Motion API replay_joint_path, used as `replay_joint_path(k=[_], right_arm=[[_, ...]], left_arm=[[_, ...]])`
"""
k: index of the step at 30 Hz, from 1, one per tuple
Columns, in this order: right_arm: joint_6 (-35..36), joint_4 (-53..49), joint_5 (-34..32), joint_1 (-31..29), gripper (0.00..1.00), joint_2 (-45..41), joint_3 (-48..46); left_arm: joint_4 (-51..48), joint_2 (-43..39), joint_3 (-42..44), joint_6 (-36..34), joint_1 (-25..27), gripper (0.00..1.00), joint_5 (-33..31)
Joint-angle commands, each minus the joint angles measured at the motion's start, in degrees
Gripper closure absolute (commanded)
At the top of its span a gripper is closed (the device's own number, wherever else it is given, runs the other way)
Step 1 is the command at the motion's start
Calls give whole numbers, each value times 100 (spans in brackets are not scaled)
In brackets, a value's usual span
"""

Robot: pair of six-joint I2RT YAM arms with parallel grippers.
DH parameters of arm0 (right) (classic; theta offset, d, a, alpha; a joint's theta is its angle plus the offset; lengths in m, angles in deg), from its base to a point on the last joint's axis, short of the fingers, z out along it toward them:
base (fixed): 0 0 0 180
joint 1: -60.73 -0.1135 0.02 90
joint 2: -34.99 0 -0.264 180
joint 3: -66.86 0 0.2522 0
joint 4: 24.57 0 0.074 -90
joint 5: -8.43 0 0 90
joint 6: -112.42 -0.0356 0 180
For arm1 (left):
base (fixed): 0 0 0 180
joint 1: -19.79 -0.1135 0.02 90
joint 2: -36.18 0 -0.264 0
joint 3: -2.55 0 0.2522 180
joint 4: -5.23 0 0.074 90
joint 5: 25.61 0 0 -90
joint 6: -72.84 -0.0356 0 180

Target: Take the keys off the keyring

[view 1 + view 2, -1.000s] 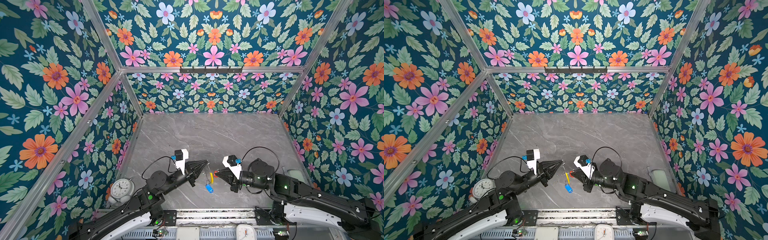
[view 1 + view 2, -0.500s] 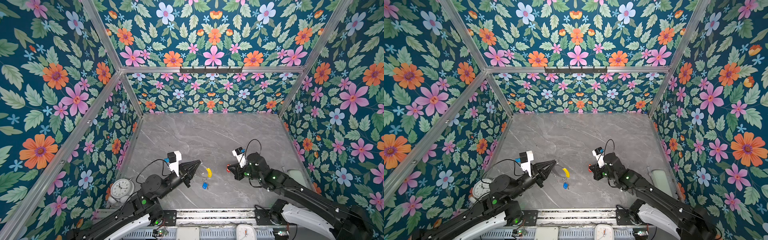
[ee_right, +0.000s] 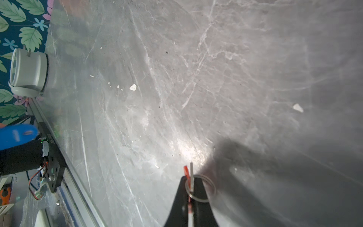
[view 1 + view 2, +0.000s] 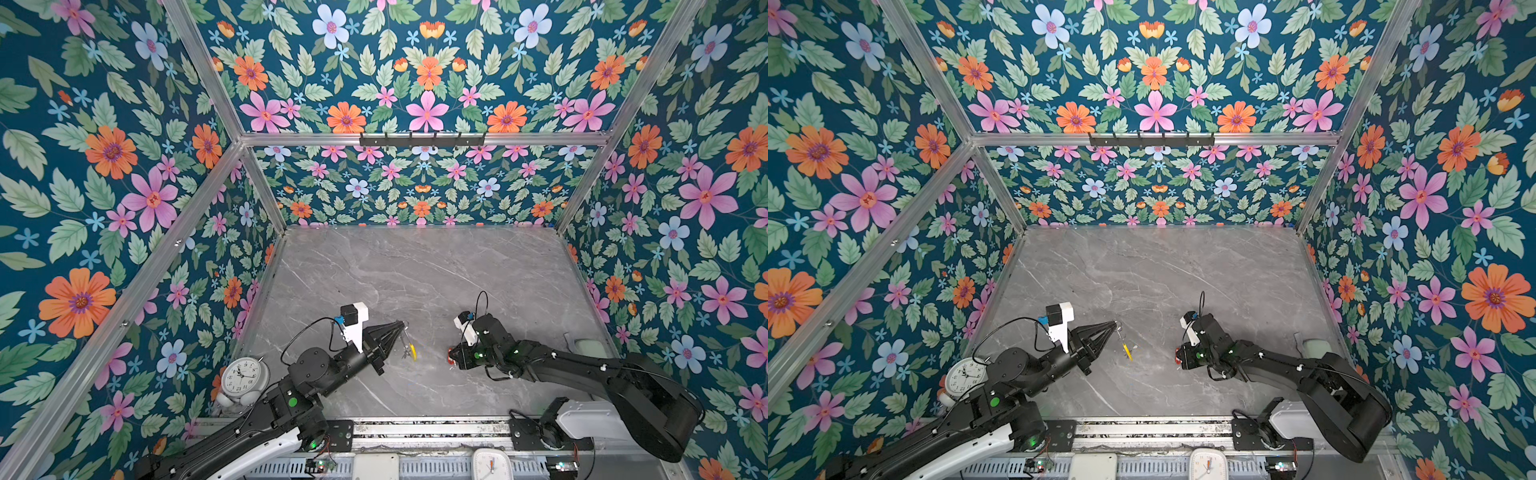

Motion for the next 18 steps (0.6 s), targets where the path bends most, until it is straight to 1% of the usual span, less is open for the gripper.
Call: replay_joint_path(k=[1, 4, 7, 11, 13, 15, 18], right_arm=[[-138, 307, -51, -7, 100, 165, 23], [-200, 309, -134, 0, 91, 297, 15], [-266, 254, -249, -7, 73, 379, 40], [-287, 192, -383, -4, 58, 226, 7], [-269, 46, -444, -11, 53, 35, 39], [-217, -76, -463, -16, 51, -288, 42], [-109, -332, -488, -78, 49, -1113, 75]], left_arm=[[280, 9, 0, 11, 3, 100, 26], [280, 0, -7, 20, -6, 100, 30], [271, -2, 2, 37, -1, 100, 32], [245, -1, 4, 53, 1, 100, 48], [231, 4, -4, 58, 1, 100, 41], [223, 9, -7, 64, -5, 100, 31], [219, 17, -7, 78, -4, 100, 21]])
